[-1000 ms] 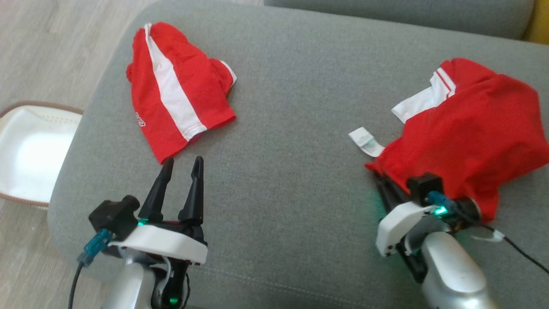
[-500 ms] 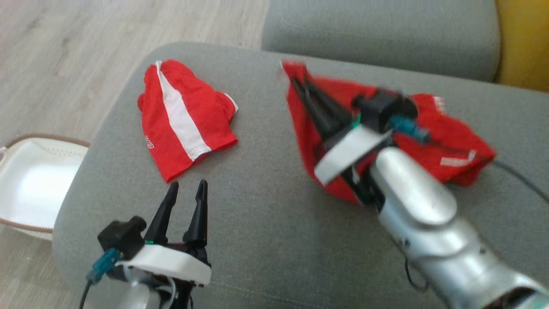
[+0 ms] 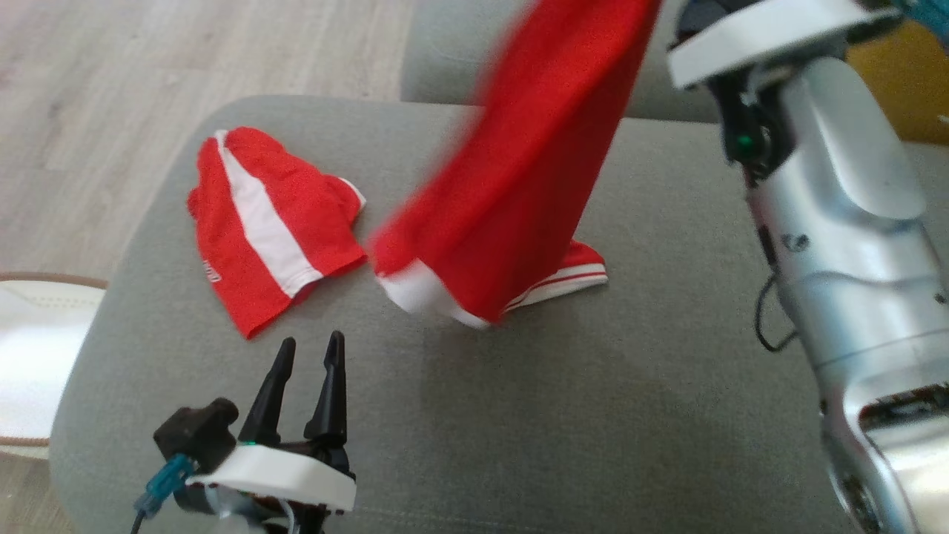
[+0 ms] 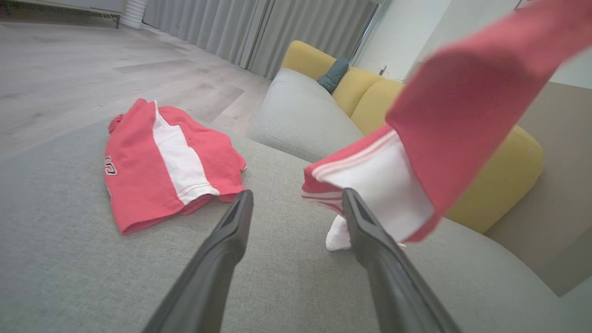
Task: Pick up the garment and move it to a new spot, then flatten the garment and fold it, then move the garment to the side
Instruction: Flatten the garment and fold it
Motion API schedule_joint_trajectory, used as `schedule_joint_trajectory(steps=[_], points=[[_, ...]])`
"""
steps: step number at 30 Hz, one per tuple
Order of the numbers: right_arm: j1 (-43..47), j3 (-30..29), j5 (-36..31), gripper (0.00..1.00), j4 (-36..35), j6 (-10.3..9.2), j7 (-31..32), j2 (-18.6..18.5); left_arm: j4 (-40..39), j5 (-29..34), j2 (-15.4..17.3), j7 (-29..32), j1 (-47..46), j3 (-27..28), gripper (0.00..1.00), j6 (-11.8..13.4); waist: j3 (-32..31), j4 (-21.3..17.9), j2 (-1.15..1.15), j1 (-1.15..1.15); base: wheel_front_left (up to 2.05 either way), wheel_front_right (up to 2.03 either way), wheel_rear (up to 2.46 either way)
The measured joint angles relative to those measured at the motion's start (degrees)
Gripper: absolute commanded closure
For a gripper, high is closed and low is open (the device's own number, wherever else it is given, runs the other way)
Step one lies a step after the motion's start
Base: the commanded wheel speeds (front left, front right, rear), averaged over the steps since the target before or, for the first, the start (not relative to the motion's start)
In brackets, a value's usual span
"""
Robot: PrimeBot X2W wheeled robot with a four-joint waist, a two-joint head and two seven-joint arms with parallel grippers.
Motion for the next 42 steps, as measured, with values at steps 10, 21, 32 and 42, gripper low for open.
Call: schedule_joint_trajectory(steps=[10, 21, 32, 42], points=[[11.41, -11.17, -2.42, 1.00, 12.07, 0.00, 1.81, -15.15, -0.38, -0.35, -0.02, 0.01, -2.70, -0.09, 0.00, -0.08, 5.04, -3.93, 0.00, 0.00, 0.00, 0.00, 0.00], [14.25, -24.95, -24.96, 0.00, 16.96, 0.00, 0.97, -17.77, 0.41, -0.16, -0.07, 0.01, -5.76, 0.34, 0.00, -0.85, 8.88, -6.30, 0.00, 0.00, 0.00, 0.00, 0.00], [19.70, -22.53, -29.29, 0.00, -1.31, 0.00, 0.29, -3.50, 1.35, 0.16, -0.08, 0.00, -5.94, 1.07, 0.00, -0.85, 5.10, -6.23, 0.00, 0.00, 0.00, 0.00, 0.00], [45.59, -11.03, -22.31, 0.00, -19.51, 0.00, 0.29, 0.49, 0.94, 0.10, -0.05, 0.00, -2.91, 0.88, 0.00, -0.33, 1.07, -4.26, 0.00, 0.00, 0.00, 0.00, 0.00]])
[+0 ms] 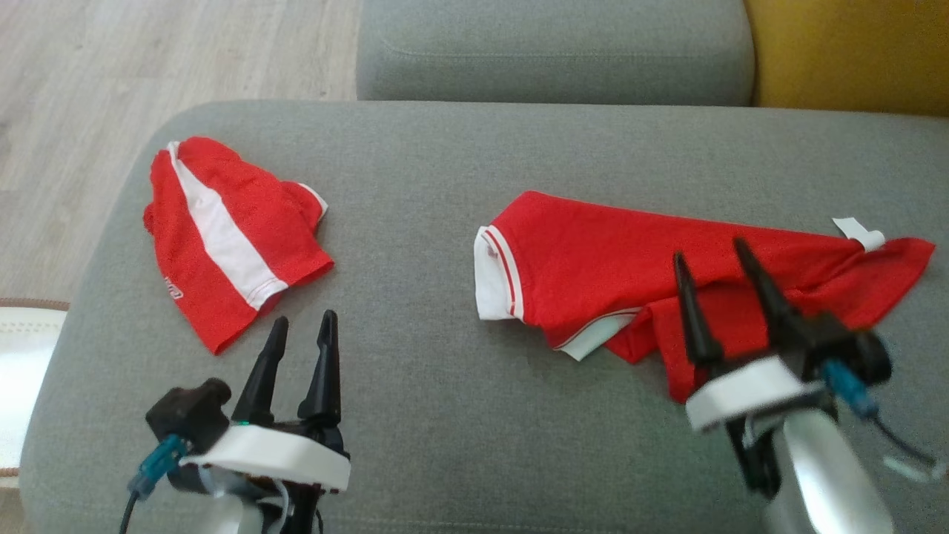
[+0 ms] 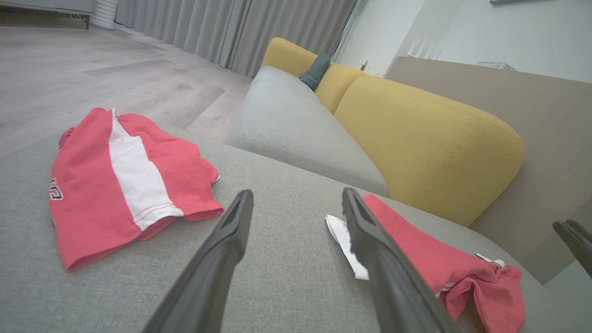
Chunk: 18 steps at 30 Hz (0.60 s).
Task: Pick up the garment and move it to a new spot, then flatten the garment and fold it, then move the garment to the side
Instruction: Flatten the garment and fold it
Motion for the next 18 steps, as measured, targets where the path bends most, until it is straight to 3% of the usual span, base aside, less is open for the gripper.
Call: schedule_joint_trajectory(steps=[6, 18], points=[[7.31, 1.30, 4.13, 0.00, -2.58, 0.00, 0.00, 0.47, -0.37, -0.08, 0.01, 0.00, 0.86, -0.33, 0.00, 0.08, -0.44, 0.41, 0.00, 0.00, 0.00, 0.00, 0.00], [7.39, 9.27, 2.31, 0.00, -1.22, 0.00, 2.37, 0.48, -0.66, -0.59, 0.01, 0.01, 0.53, -1.51, 0.00, 0.07, 1.87, 1.54, 0.00, 0.00, 0.00, 0.00, 0.00]])
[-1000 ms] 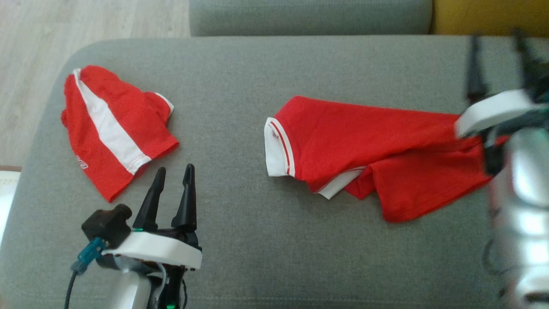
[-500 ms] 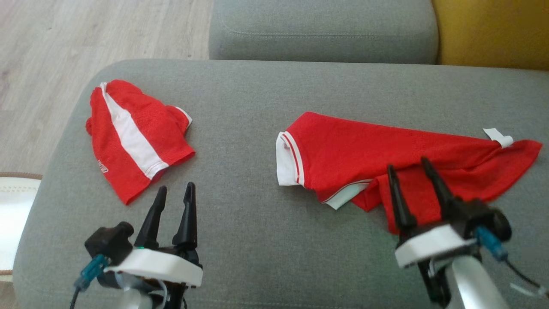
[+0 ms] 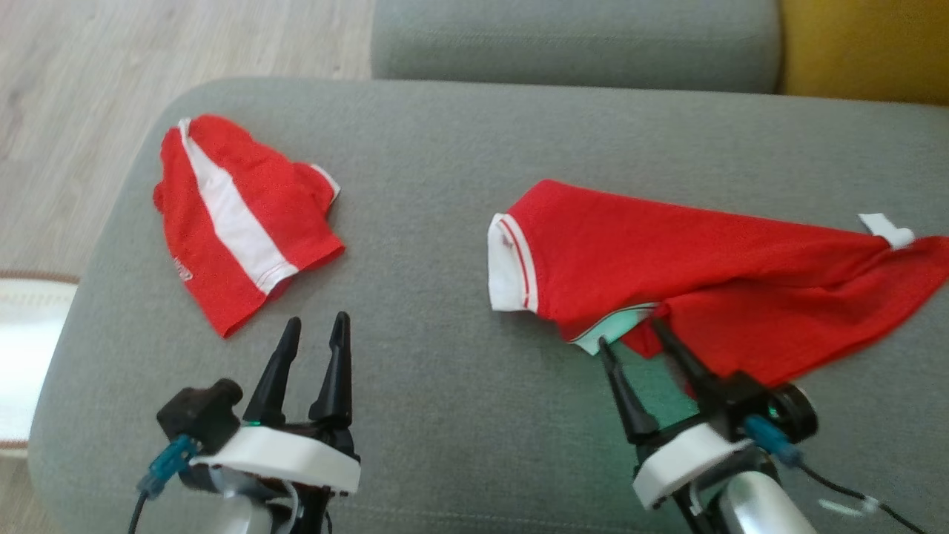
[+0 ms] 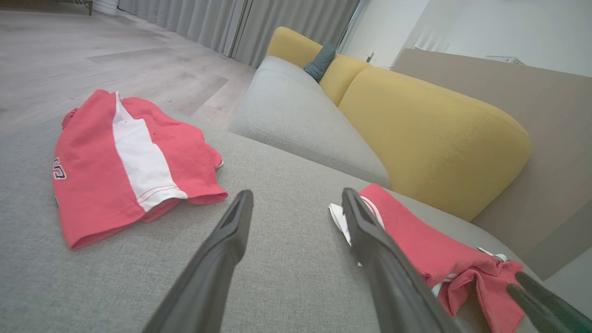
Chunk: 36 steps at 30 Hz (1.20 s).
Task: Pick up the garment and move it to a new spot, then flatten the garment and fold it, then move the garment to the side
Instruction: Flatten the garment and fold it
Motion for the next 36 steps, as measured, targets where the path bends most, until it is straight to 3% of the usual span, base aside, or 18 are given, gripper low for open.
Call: schedule_joint_trajectory(steps=[4, 16, 25, 26, 27, 36], points=[[-2.37, 1.57, -2.50, 0.00, 3.43, 0.00, 2.02, 0.00, 0.03, -0.08, 0.00, -0.01, -0.56, -0.76, 0.00, 0.01, 1.62, 1.53, 0.00, 0.00, 0.00, 0.00, 0.00], [-9.35, -0.83, -9.29, 0.00, 11.71, 0.00, 2.54, -0.03, 0.83, -1.01, 0.00, -0.01, -2.97, -1.67, 0.00, 0.02, 5.91, 7.66, 0.00, 0.00, 0.00, 0.00, 0.00], [-9.33, -0.52, -14.94, 0.00, 11.93, 0.00, 2.48, -0.03, 1.02, -1.60, -0.01, -0.01, -3.21, -1.90, 0.00, 0.25, 6.84, 7.27, 0.00, 0.00, 0.00, 0.00, 0.00], [-9.34, -1.04, -14.88, 0.03, 12.03, 0.00, 2.55, -0.03, 1.03, -1.59, -0.01, 0.00, -3.45, -2.01, 0.00, 0.25, 6.90, 7.15, 0.00, 0.00, 0.00, 0.00, 0.00], [-9.35, -1.63, -14.83, 1.00, 12.14, 0.00, 2.61, -0.03, 1.05, -1.60, -0.01, 0.00, -3.80, -2.08, 0.00, 0.25, 6.93, 7.05, 0.00, 0.00, 0.00, 0.00, 0.00], [-10.62, -6.05, -13.38, 1.00, 9.37, 0.00, 2.48, -0.04, 1.56, -1.59, -0.02, -0.01, -4.39, -2.23, 0.00, 0.42, 4.99, 6.57, 0.00, 0.00, 0.00, 0.00, 0.00]])
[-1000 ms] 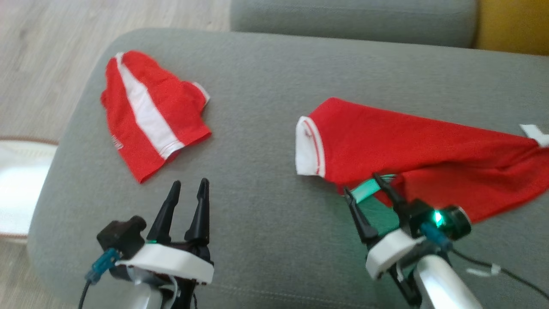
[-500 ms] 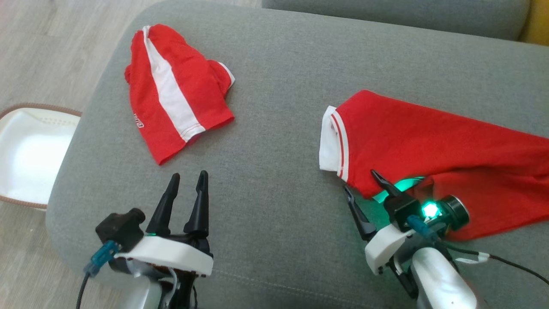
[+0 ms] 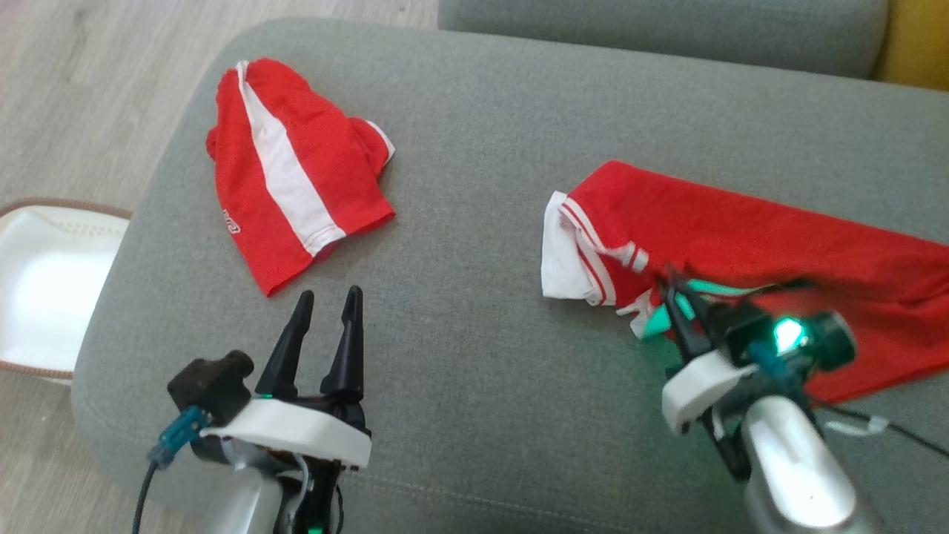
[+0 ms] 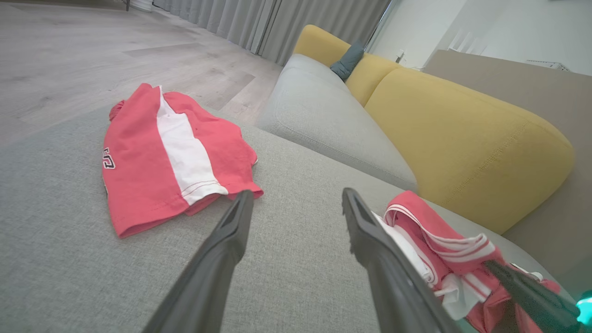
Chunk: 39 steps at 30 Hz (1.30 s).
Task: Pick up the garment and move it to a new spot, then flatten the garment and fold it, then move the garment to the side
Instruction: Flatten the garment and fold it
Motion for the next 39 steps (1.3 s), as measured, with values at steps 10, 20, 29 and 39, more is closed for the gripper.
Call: schedule_joint_trajectory(steps=[10, 20, 29, 39], points=[[-14.46, 5.47, -2.40, 1.00, -5.52, 0.00, 8.68, -6.70, -0.10, -0.59, 0.01, 0.00, 1.41, -1.89, 0.00, -0.03, -0.57, 0.70, 0.00, 0.00, 0.00, 0.00, 0.00], [-49.58, 21.17, 2.81, 1.00, 11.92, 0.00, 12.25, -21.36, -0.20, -2.98, -0.04, 0.00, -1.99, -5.15, 0.00, -0.07, 4.64, 4.26, 0.00, 0.00, 0.00, 0.00, 0.00], [-62.82, 22.84, 0.54, 0.00, 29.50, 0.00, 11.10, -22.84, -0.03, -3.96, -0.05, 0.00, -4.45, -5.53, 0.00, -0.05, 10.30, 6.97, 0.00, 0.01, 0.00, 0.00, 0.00], [-59.69, 14.33, 0.96, 0.00, 35.02, 0.00, -0.27, -17.69, 0.27, -2.14, -0.12, 0.00, -5.43, -2.77, 0.00, -0.07, 7.44, 2.63, 0.00, 0.00, 0.00, 0.00, 0.00]])
